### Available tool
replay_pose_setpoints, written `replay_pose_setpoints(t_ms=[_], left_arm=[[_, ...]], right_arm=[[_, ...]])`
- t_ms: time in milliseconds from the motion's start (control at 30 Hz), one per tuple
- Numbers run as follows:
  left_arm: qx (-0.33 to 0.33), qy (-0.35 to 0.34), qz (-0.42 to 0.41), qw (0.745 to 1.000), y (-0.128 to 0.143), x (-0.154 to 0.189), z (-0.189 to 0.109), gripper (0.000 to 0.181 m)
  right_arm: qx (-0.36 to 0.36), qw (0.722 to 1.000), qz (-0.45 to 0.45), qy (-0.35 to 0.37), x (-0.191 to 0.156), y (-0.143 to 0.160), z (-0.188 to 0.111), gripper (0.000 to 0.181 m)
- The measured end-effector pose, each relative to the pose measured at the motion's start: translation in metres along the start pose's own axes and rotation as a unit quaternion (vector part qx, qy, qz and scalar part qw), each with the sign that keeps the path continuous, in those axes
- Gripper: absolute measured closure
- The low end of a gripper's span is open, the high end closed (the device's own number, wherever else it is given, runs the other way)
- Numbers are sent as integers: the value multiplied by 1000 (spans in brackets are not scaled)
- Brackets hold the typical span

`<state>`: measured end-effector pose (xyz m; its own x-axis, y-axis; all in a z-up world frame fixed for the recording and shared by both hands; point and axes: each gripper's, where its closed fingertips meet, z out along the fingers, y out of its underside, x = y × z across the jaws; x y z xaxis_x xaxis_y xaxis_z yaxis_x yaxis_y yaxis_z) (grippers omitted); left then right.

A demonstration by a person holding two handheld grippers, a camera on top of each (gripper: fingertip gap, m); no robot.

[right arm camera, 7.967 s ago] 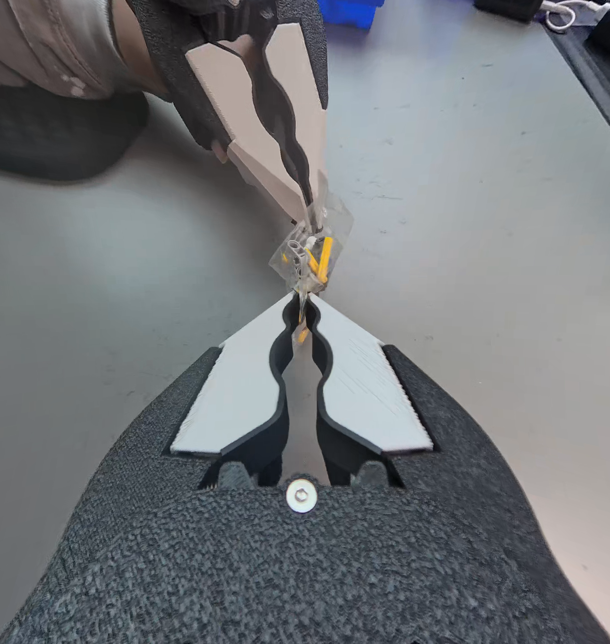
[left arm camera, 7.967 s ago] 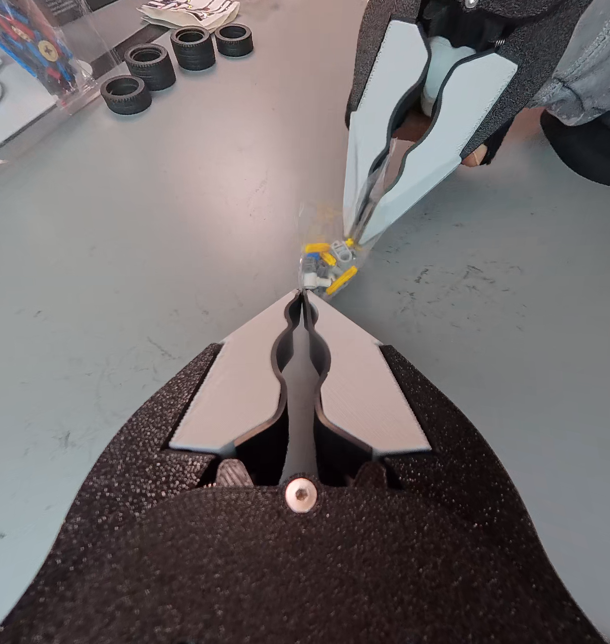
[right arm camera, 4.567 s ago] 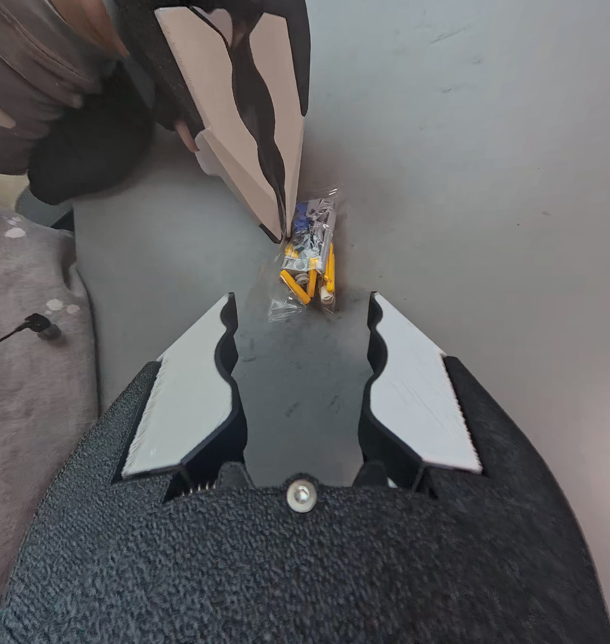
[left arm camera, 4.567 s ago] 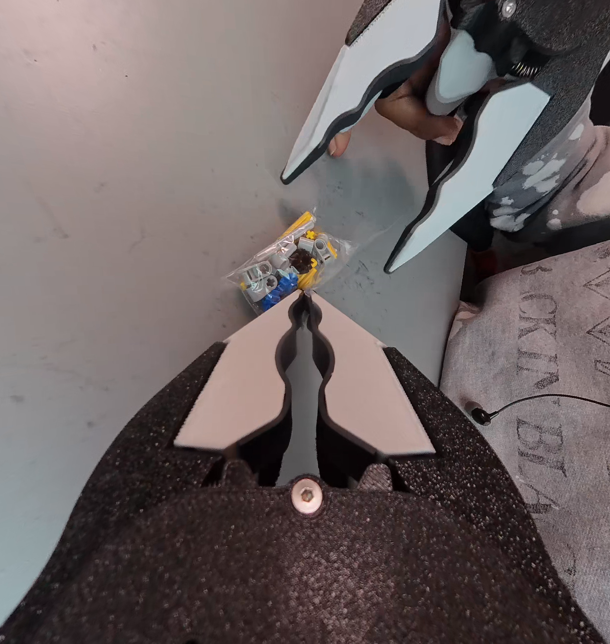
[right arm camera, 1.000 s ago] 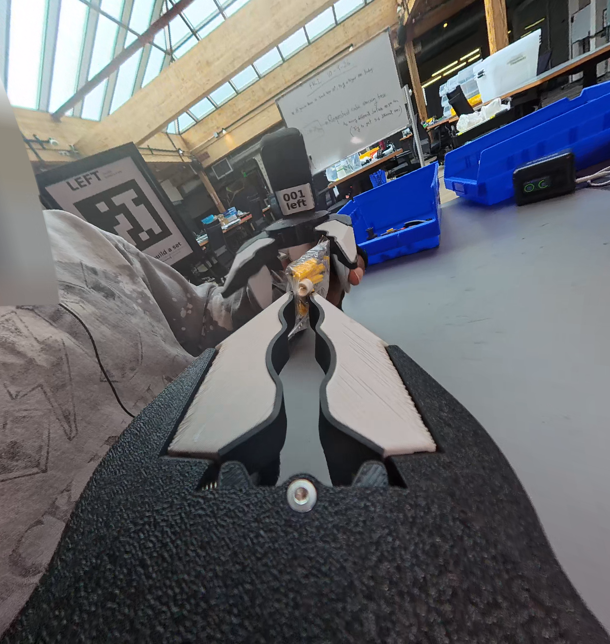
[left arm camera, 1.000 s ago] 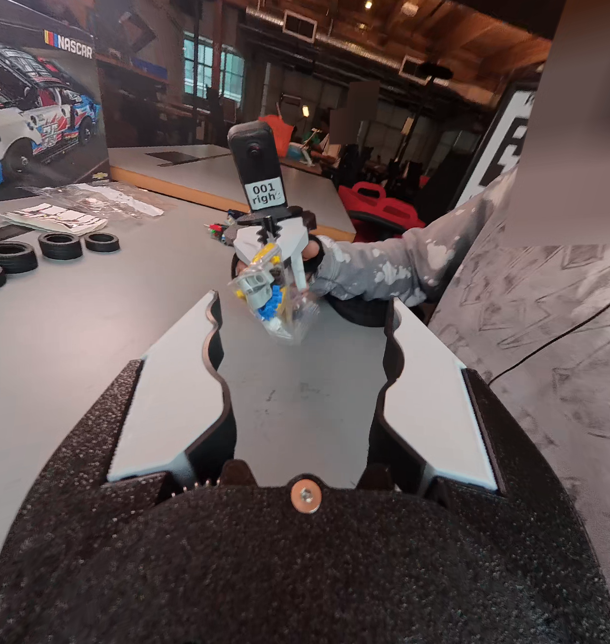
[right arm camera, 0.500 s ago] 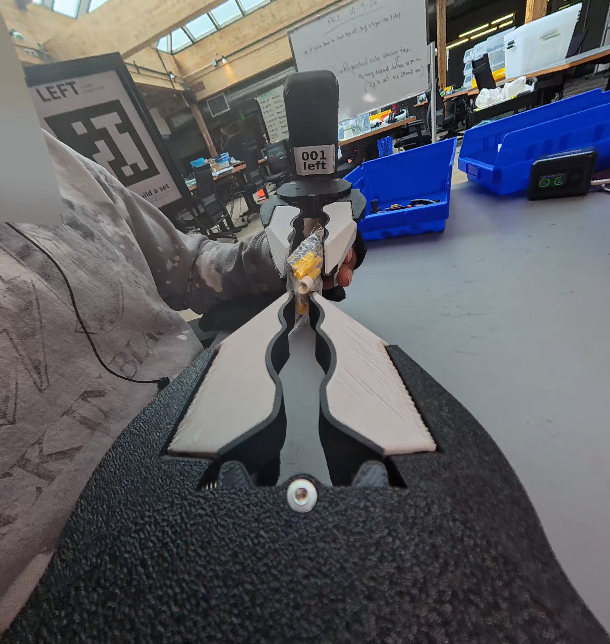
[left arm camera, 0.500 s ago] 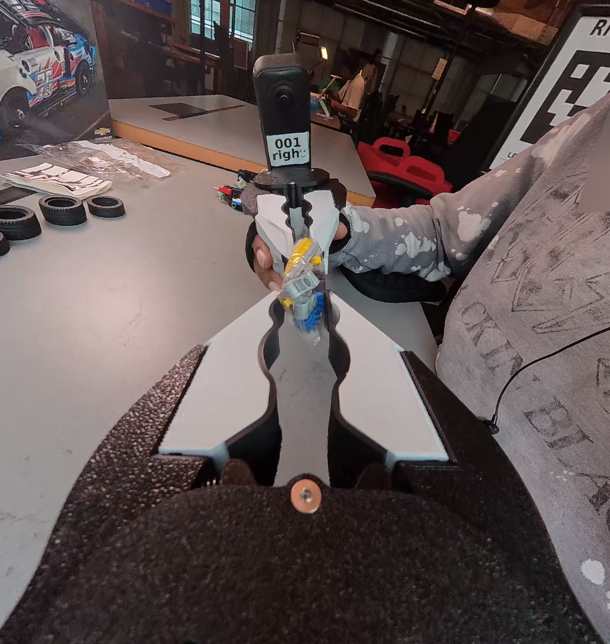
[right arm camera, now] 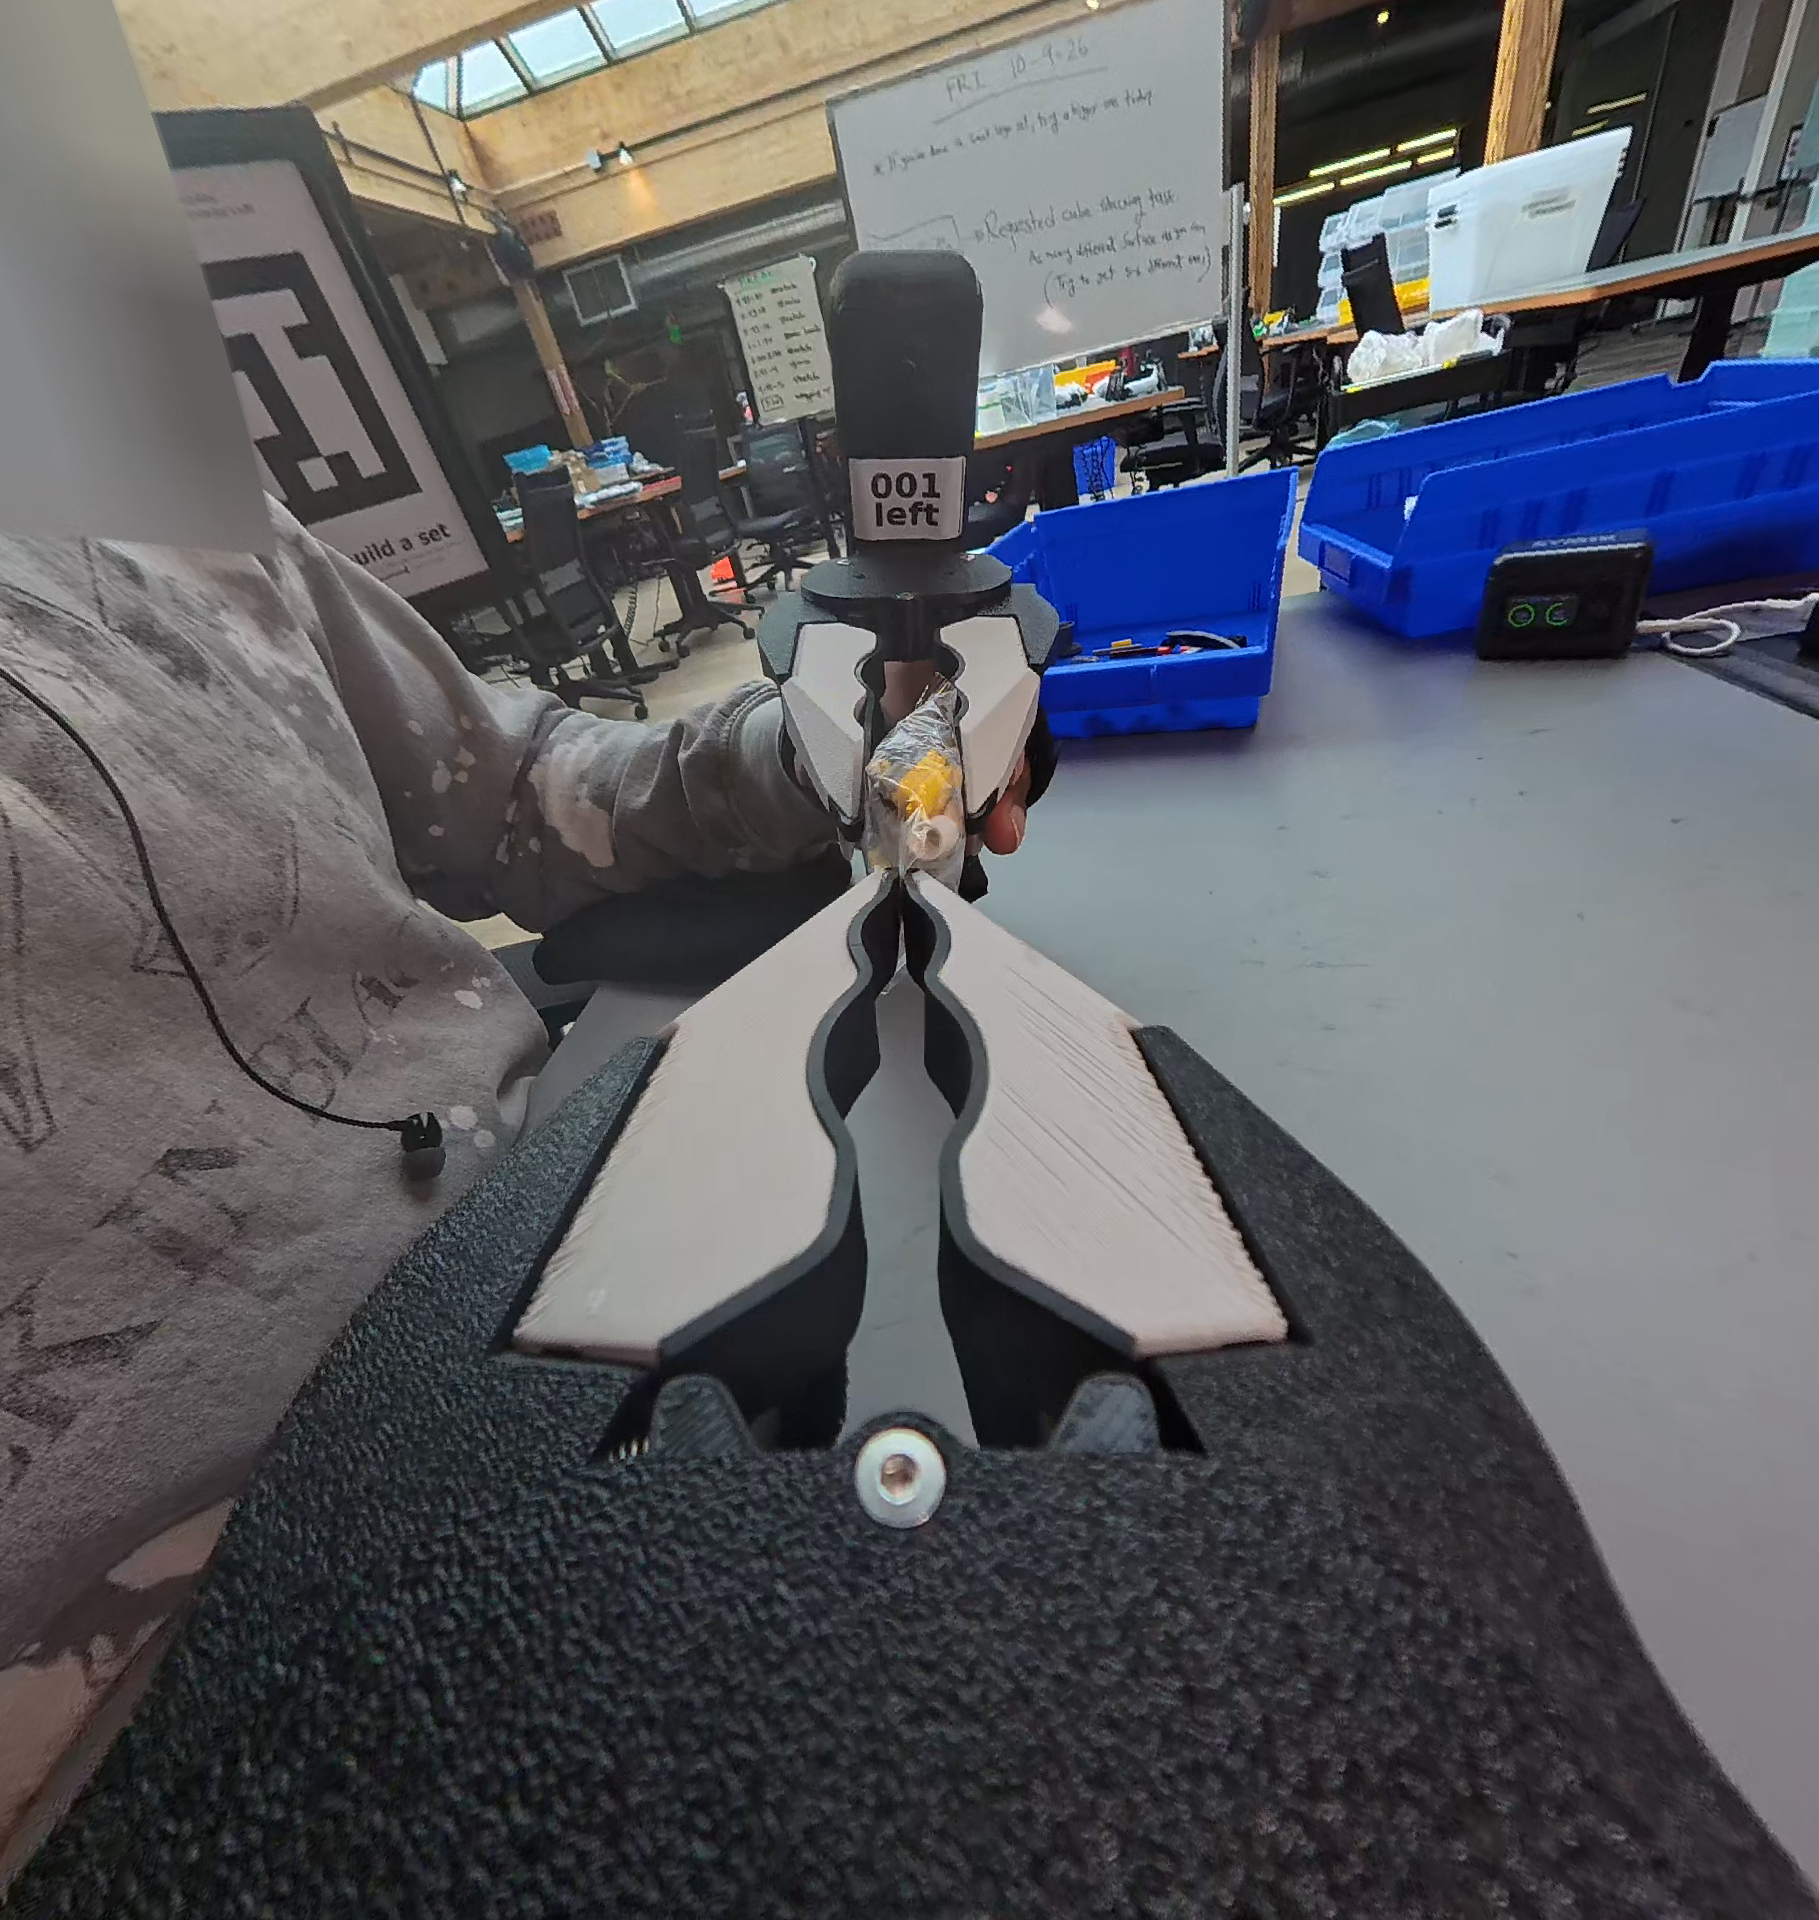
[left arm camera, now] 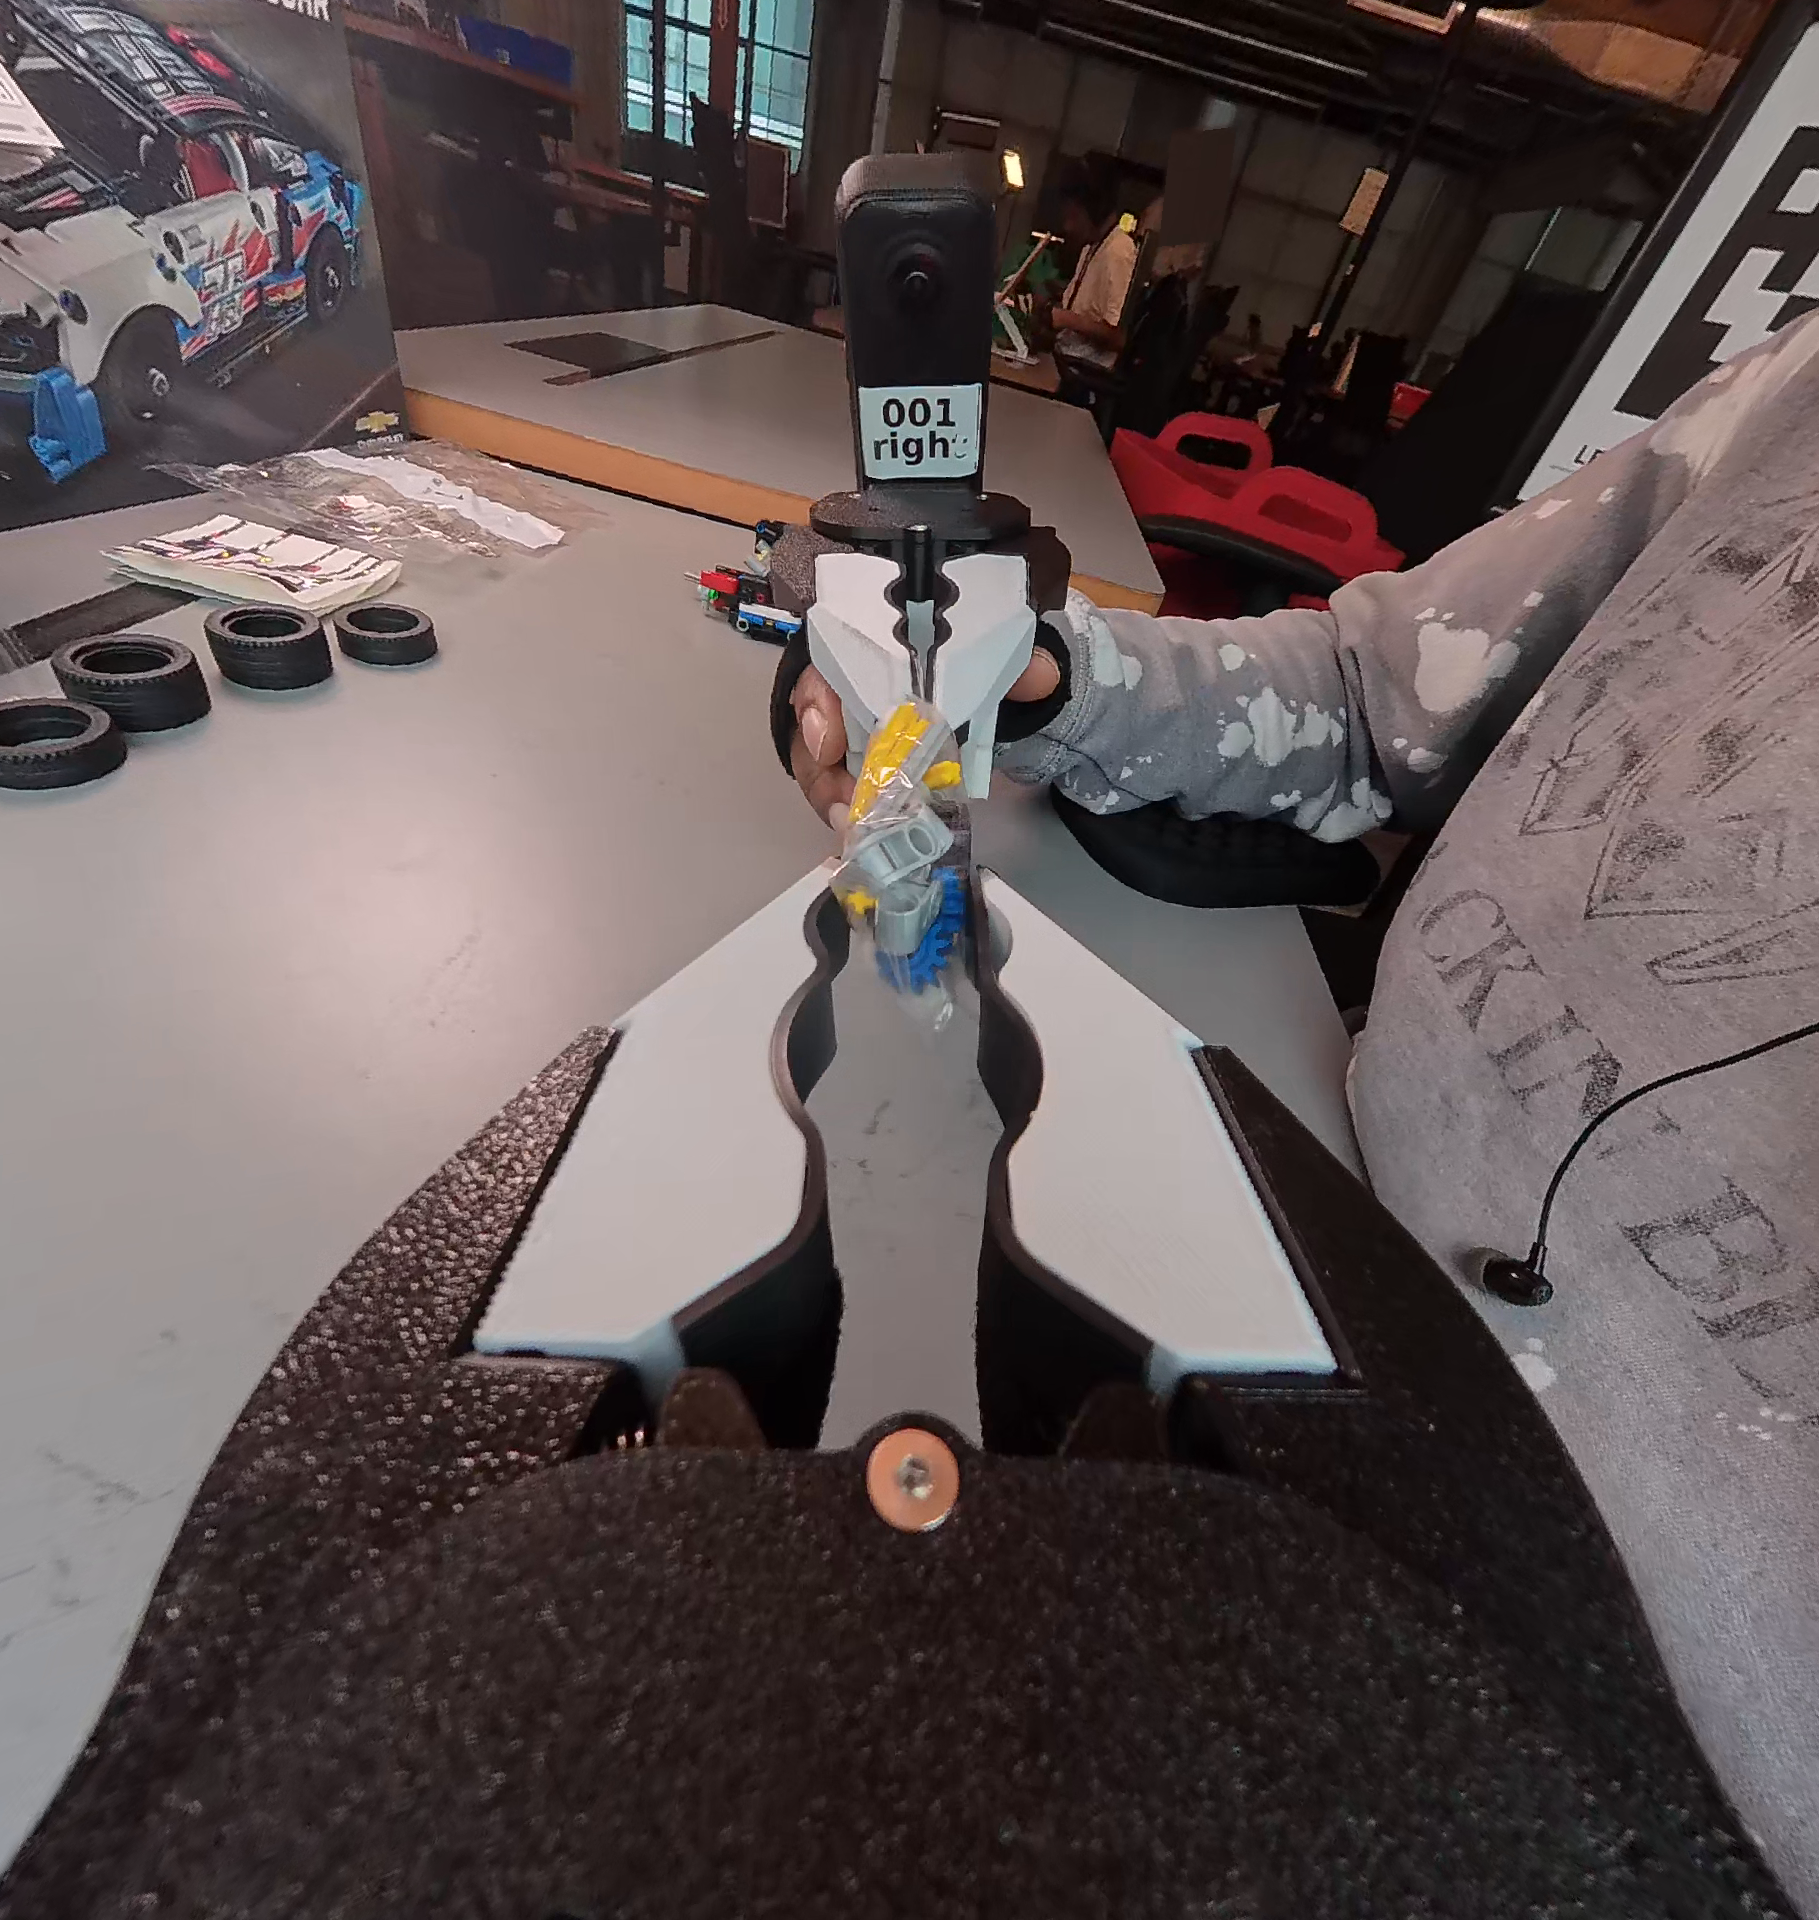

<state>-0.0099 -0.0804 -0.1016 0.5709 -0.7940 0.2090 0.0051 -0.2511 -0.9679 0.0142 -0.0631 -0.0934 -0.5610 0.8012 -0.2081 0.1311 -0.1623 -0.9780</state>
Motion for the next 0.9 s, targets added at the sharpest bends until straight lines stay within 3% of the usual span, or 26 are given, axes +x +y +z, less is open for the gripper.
replay_pose_setpoints(t_ms=[300,700,733,800,900], left_arm=[[7,-17,31,999,-12,1,-2,162],[9,-18,21,1000,-9,-1,-4,167],[17,-16,16,1000,-10,-2,-8,167],[30,-8,7,999,-11,-2,-12,167],[29,13,7,999,-8,5,-6,167]], right_arm=[[-15,998,-58,15,-3,-12,-3,181],[-18,999,-27,16,2,-7,-11,181],[-13,999,-26,27,6,-9,-15,177],[-19,999,-26,36,8,-8,-17,144],[-18,999,-20,23,1,-4,-2,122]])
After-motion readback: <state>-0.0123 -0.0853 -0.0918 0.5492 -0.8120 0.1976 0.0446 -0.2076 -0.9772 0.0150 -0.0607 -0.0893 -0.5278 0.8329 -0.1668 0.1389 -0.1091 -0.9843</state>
